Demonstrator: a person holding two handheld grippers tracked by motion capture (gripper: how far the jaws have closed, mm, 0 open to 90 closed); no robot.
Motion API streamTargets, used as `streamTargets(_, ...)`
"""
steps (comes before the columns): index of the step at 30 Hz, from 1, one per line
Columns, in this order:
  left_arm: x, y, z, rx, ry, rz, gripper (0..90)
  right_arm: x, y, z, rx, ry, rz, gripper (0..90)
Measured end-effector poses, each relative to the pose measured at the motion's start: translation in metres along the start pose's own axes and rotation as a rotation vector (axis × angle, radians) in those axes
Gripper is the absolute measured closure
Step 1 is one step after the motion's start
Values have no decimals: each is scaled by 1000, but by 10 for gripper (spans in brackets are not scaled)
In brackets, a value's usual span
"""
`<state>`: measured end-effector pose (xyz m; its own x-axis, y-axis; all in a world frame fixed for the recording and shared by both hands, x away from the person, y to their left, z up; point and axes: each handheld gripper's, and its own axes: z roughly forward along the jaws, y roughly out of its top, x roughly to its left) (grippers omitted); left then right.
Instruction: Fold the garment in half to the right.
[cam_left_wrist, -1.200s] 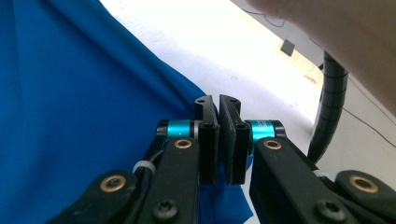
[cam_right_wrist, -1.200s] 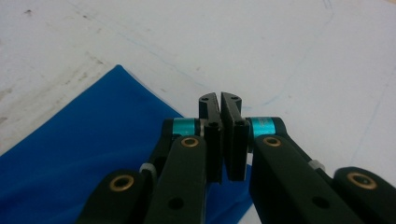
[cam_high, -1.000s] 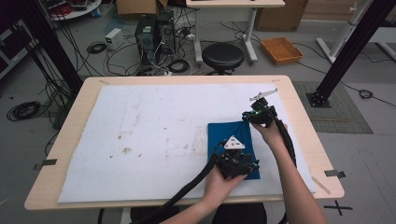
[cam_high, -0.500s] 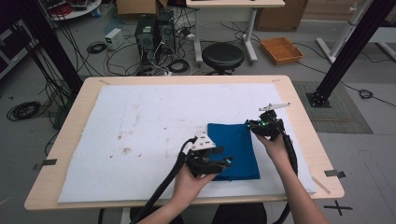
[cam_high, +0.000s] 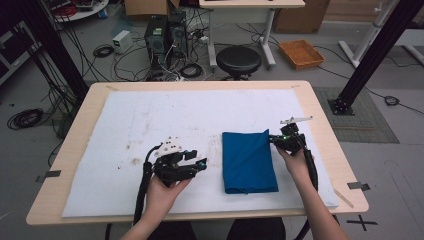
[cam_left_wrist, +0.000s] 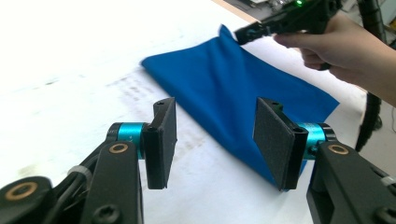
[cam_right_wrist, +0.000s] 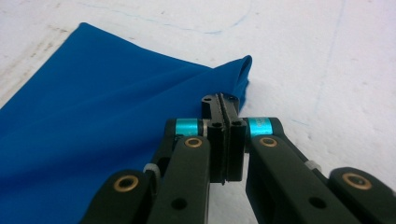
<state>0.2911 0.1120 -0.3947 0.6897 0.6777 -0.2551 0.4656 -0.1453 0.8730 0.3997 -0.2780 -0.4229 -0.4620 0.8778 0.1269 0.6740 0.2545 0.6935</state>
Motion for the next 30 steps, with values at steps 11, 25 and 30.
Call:
streamTargets(11, 8, -6, -6, 4, 4, -16, 495, -10, 0, -3, -29, 8, 84, 819)
streamTargets(25, 11, -9, -5, 15, 1, -31, 495, -18, 15, 17, -62, -9, 155, 900)
streamTargets(30, 12, -10, -5, 19, 3, -33, 495, -21, 11, 17, -54, -40, 135, 898)
